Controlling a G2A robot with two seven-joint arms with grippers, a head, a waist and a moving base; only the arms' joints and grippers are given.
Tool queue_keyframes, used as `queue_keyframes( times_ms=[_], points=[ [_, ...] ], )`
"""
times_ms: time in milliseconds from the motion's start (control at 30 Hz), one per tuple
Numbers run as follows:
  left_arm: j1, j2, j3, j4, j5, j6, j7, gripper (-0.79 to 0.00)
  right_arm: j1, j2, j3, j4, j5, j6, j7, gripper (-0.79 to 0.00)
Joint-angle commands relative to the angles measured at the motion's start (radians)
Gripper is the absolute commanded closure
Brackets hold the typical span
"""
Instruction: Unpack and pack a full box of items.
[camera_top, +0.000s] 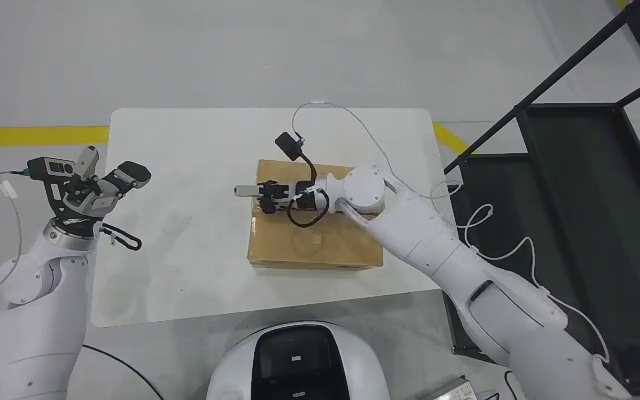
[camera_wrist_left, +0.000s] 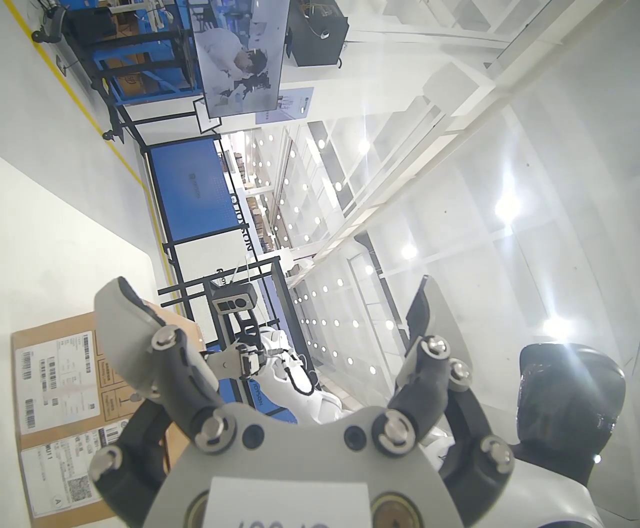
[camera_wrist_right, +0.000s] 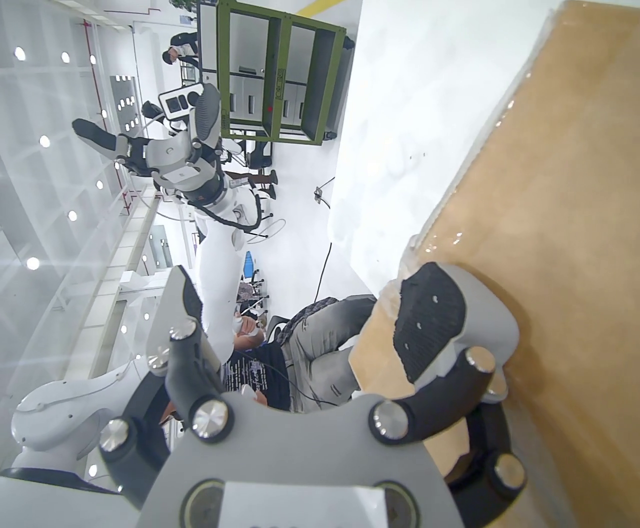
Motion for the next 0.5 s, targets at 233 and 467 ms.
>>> queue_keyframes(
  times_ms=[233, 467],
  points=[
    [0.0, 0.0, 0.0, 0.0, 0.0, 0.0, 0.0, -0.785, -0.065, 0.031, 0.078, -0.029, -0.046, 0.045, 0.011, -0.785],
    [0.0, 0.0, 0.0, 0.0, 0.0, 0.0, 0.0, -0.785, -0.162, 0.077, 0.177, -0.15, -0.101, 0.08, 0.033, -0.785]
  ],
)
